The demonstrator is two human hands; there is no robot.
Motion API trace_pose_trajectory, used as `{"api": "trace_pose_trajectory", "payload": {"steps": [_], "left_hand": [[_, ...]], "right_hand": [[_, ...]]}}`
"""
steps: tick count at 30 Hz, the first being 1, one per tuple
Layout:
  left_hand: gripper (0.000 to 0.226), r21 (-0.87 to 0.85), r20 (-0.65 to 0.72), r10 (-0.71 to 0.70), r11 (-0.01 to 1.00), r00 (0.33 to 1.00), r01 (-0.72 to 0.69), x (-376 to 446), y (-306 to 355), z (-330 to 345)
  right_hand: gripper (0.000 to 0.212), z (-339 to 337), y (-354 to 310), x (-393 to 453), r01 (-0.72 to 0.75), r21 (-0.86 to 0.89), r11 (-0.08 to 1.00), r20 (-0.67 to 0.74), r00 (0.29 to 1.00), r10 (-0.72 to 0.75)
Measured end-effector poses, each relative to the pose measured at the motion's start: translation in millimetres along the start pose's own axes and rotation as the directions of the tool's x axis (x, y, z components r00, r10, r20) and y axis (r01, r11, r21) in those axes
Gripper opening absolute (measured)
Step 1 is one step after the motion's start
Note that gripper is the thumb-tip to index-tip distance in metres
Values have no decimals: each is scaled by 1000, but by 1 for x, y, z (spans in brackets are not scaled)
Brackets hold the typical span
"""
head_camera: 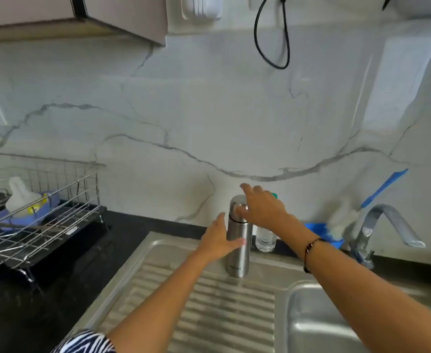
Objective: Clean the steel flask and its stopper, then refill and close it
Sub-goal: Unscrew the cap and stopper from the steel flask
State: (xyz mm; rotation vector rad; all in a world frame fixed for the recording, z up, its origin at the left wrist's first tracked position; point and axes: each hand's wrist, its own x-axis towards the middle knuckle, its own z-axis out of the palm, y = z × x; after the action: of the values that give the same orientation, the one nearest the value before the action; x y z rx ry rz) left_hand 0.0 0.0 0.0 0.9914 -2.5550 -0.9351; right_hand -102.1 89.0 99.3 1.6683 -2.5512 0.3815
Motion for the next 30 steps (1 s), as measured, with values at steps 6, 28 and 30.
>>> {"api": "trace_pose_trajectory", "payload": {"steps": [6, 28, 30], "left_hand": [[87, -260, -139, 44, 962, 989, -79, 15, 3, 24], [68, -232, -392, -30, 970, 919, -68, -210, -3, 18], [66, -223, -380, -41, 974, 924, -48, -238, -5, 19]], "right_hand": [[52, 10, -4, 24, 14, -93, 996, 110, 994, -3], [53, -13, -89, -164, 297, 18, 955, -68, 953, -295], [53, -14, -100, -186, 309, 16, 951, -50, 950, -308]]}}
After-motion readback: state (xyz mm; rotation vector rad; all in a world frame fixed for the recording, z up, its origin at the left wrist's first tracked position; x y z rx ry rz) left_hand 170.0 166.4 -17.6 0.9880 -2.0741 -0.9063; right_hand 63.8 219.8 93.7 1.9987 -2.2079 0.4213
